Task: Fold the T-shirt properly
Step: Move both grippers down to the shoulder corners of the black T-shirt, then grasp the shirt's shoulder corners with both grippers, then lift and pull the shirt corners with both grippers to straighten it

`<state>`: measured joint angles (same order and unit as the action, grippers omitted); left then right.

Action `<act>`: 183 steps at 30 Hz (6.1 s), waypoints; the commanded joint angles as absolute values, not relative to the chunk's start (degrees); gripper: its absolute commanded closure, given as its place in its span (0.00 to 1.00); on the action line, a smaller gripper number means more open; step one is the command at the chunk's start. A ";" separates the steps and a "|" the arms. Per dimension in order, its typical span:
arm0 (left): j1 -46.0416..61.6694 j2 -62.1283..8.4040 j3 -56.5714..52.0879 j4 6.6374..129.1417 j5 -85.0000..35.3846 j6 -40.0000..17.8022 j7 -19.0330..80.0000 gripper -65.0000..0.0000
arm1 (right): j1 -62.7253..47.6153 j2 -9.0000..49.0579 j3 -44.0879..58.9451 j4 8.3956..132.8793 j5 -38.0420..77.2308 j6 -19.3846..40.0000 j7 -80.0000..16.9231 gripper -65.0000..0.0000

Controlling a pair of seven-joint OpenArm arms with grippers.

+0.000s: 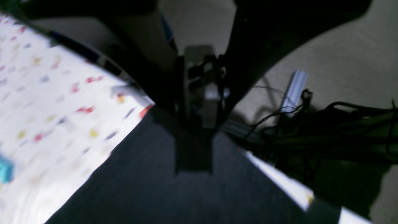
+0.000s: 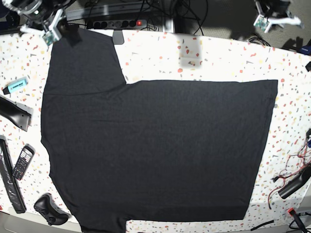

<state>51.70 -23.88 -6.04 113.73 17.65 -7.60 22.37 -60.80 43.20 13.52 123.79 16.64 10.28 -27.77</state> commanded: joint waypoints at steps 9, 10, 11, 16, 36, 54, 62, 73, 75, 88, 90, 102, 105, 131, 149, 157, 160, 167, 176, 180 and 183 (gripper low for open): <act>47.03 -33.36 -6.26 117.36 24.62 -11.84 19.77 0.65 | -60.64 43.66 19.14 125.69 13.23 18.46 -27.77 0.88; 45.84 -34.09 -6.26 117.34 24.62 -11.84 18.55 0.64 | -60.62 43.66 19.14 125.69 13.23 18.46 -27.99 0.88; 44.66 -34.76 -6.26 117.32 24.60 -11.84 17.50 0.64 | -60.62 43.64 19.14 125.69 13.26 18.46 -27.99 0.88; 39.68 -38.24 -6.20 115.39 21.91 -13.87 16.58 0.64 | -59.02 43.03 19.14 125.69 13.23 18.46 -29.43 0.88; 21.87 -41.78 13.56 98.15 30.46 -5.04 17.43 0.64 | -48.25 38.24 19.11 125.69 12.82 18.44 -32.25 0.88; 16.49 -40.27 14.79 87.07 28.62 -5.17 12.10 0.65 | -48.27 38.24 19.11 125.69 12.40 18.41 -33.54 0.88; 10.09 -39.22 19.90 79.35 27.05 -6.87 12.05 0.65 | -48.27 38.24 19.11 125.69 12.40 18.44 -34.20 0.88; 6.50 -39.27 27.64 77.43 31.42 -11.03 16.14 1.00 | -48.27 38.24 19.11 125.69 12.03 18.44 -35.46 0.88; 6.48 -39.27 27.64 77.45 30.79 -10.96 18.50 1.00 | -48.27 38.26 19.11 125.69 11.94 18.44 -35.46 0.88; 6.52 -39.20 27.64 77.52 26.94 -10.94 21.43 1.00 | -48.62 41.67 19.11 125.69 0.21 21.34 -40.38 0.60; 6.50 -39.18 27.64 77.62 26.98 -10.94 22.02 1.00 | -48.60 42.89 19.09 125.67 0.14 22.26 -40.32 0.52; 6.48 -38.72 27.57 77.65 27.18 -10.92 23.81 1.00 | -48.56 45.39 18.26 116.03 -11.92 22.22 -30.83 0.51; 6.48 -38.72 27.57 77.65 27.16 -10.90 23.81 1.00 | -48.56 47.42 16.36 112.57 -14.57 21.34 -29.30 0.52; 6.50 -36.69 27.57 77.65 26.96 -10.50 24.45 1.00 | -31.09 48.10 -14.33 103.59 -23.05 10.02 -32.03 0.52; 6.50 -36.69 27.57 77.65 26.94 -10.50 24.43 1.00 | -22.83 43.66 -14.33 103.57 -16.03 28.82 -31.29 0.56; 6.55 -36.69 27.57 77.65 26.94 -10.50 25.74 1.00 | -19.75 43.66 -14.33 103.57 -12.03 28.42 -34.41 0.70; 6.55 -36.69 27.57 77.65 26.92 -10.50 25.69 1.00 | -18.13 43.66 -14.33 103.57 -8.54 28.56 -35.59 0.81; 6.81 -36.71 27.57 77.65 25.96 -10.31 23.29 1.00 | -17.61 43.68 -14.33 103.59 -8.73 27.90 -35.64 1.00; 11.33 -38.63 27.35 81.21 23.88 -1.85 22.26 1.00 | -21.71 49.60 -13.32 109.30 -7.84 24.97 -36.40 1.00; 15.20 -39.77 27.29 85.58 23.49 1.76 22.72 1.00 | -27.00 50.15 -9.10 111.53 -6.81 24.93 -36.49 1.00; 18.50 -39.86 25.47 88.84 23.49 2.46 22.90 1.00 | -32.42 50.13 -4.38 113.69 -6.81 24.86 -36.47 1.00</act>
<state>18.39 -39.00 25.67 88.40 24.36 3.16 22.48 -32.91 49.17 -4.80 112.75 -6.42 25.06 -36.71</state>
